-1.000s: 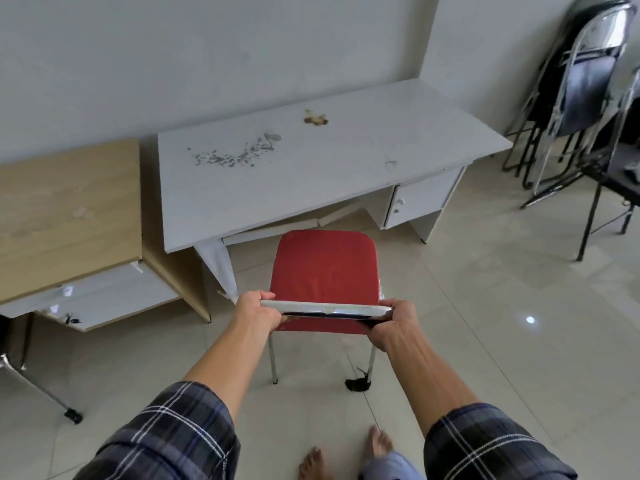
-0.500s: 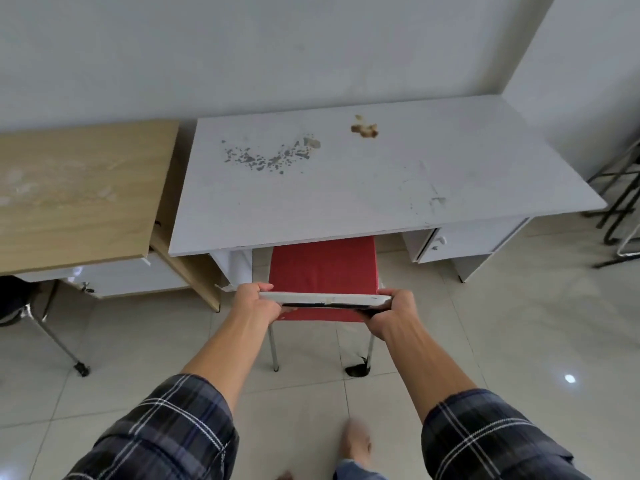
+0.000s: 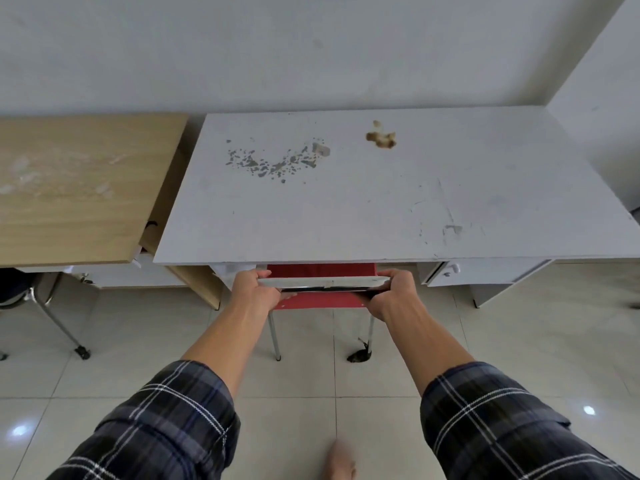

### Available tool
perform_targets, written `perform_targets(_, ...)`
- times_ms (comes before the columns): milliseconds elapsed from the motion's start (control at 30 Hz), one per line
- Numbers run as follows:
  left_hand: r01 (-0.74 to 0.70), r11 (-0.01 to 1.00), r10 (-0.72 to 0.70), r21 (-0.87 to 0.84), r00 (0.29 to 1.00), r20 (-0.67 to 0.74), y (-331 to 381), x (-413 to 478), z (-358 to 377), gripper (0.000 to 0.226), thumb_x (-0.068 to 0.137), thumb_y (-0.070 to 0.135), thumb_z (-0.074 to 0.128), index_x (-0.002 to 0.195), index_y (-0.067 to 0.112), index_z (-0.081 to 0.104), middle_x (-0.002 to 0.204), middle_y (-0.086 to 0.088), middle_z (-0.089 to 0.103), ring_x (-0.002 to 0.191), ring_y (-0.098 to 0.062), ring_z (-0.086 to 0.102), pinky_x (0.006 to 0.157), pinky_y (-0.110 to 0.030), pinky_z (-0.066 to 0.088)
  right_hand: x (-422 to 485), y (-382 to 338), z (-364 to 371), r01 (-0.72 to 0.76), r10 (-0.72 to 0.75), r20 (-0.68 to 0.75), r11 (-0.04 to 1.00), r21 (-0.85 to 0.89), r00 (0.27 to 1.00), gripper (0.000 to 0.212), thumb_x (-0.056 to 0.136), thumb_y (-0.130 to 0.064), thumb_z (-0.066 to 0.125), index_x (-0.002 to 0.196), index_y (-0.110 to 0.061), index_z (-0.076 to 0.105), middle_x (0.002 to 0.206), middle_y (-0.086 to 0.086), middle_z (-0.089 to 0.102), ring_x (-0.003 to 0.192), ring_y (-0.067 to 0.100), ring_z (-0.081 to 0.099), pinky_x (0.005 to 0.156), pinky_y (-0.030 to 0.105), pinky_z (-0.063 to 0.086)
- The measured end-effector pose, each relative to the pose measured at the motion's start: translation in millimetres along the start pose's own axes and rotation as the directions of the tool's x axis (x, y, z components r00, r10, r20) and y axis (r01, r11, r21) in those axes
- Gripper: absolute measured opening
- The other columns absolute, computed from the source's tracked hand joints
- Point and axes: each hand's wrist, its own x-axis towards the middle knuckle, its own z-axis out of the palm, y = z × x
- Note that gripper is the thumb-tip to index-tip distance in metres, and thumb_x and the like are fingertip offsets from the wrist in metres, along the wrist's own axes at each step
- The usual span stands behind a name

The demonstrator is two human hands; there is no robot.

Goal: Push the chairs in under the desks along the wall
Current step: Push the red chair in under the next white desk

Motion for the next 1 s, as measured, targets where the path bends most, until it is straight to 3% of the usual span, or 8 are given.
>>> perform_targets(167,-0.03,0.999,0.029,-0.016,0.999,-0.019,11.1,9.3,25.5,0.029,0.084,-0.01,0.041,0.108,-0.002,0.054,0.13,-0.025,0.044,0.121,-0.053,0.043,0.1,-0.073,0.028,15.9,-17.5,21.8,-0.03,0.03,0.002,1.0,0.009,1.0,0.02,0.081,0.006,0.051,0.096,-0.007,0.056,0.118,0.018,0.068,0.116,0.041,0.07,0.092,0.064,0.06)
perform_targets(333,0.015,0.999,-0.016,-0.038,0.999,-0.034,17.5,16.8,32.0,0.017,0.078,-0.012,0.041,0.083,0.0,0.053,0.103,-0.021,0.046,0.114,-0.048,0.048,0.096,-0.073,0.032,27.1,-17.0,29.7,-0.037,0.039,-0.039,0.999,0.039,0.998,0.031,0.076,0.008,0.048,0.1,-0.01,0.056,0.113,0.009,0.067,0.121,0.035,0.07,0.088,0.063,0.061)
perform_targets(467,0.027,0.997,-0.029,-0.066,0.999,-0.029,19.6,16.3,32.5,0.018,0.079,-0.012,0.042,0.087,-0.001,0.053,0.113,-0.021,0.042,0.116,-0.049,0.045,0.097,-0.073,0.032,27.2,-14.0,31.2,-0.021,0.024,-0.058,0.999,0.045,0.998,0.031,0.075,0.006,0.049,0.1,-0.011,0.056,0.104,0.013,0.059,0.121,0.035,0.069,0.087,0.063,0.062)
perform_targets(700,-0.006,1.0,0.006,-0.017,1.0,0.009,16.2,13.0,28.9,0.023,0.085,-0.008,0.042,0.104,-0.003,0.053,0.13,-0.026,0.044,0.12,-0.05,0.045,0.101,-0.071,0.029,19.3,-11.6,23.8,0.027,-0.026,0.029,0.999,-0.028,0.999,0.02,0.084,-0.002,0.055,0.102,-0.008,0.06,0.132,0.019,0.067,0.112,0.042,0.07,0.09,0.061,0.061)
perform_targets(767,-0.038,0.999,0.037,0.016,0.998,0.06,14.3,12.2,24.1,0.016,0.089,-0.003,0.047,0.104,-0.003,0.054,0.125,-0.025,0.05,0.119,-0.046,0.048,0.102,-0.068,0.031,17.9,-9.9,18.8,0.033,-0.029,0.054,0.997,-0.064,0.998,0.007,0.088,-0.01,0.063,0.089,-0.01,0.056,0.132,0.018,0.067,0.114,0.04,0.07,0.088,0.058,0.063)
perform_targets(833,-0.051,0.998,0.048,0.037,0.996,0.081,13.5,10.9,19.6,0.005,0.089,0.003,0.055,0.089,0.0,0.052,0.11,-0.02,0.052,0.115,-0.043,0.051,0.1,-0.066,0.036,18.3,-7.8,12.0,0.041,-0.033,0.068,0.993,-0.113,0.997,0.023,0.092,-0.022,0.068,0.079,-0.01,0.053,0.122,0.019,0.071,0.103,0.039,0.072,0.074,0.055,0.063)
perform_targets(900,-0.066,0.991,0.058,0.116,0.996,0.073,11.8,7.3,13.9,0.018,0.088,0.012,0.061,0.081,0.003,0.047,0.1,-0.017,0.051,0.112,-0.042,0.053,0.1,-0.062,0.039,14.3,-5.1,5.7,0.069,-0.057,0.081,0.984,-0.162,0.995,0.027,0.093,-0.032,0.07,0.083,-0.009,0.058,0.11,0.019,0.071,0.088,0.038,0.073,0.065,0.052,0.06)
perform_targets(1000,-0.122,0.97,0.109,0.21,0.991,0.072,7.5,-6.3,9.6,0.026,0.09,0.023,0.061,0.077,0.007,0.046,0.092,-0.015,0.05,0.108,-0.039,0.056,0.101,-0.057,0.041,8.0,0.4,-5.1,0.105,-0.089,0.107,0.982,-0.155,0.99,0.028,0.093,-0.036,0.073,0.092,-0.01,0.063,0.109,0.015,0.072,0.09,0.038,0.076,0.065,0.052,0.06)
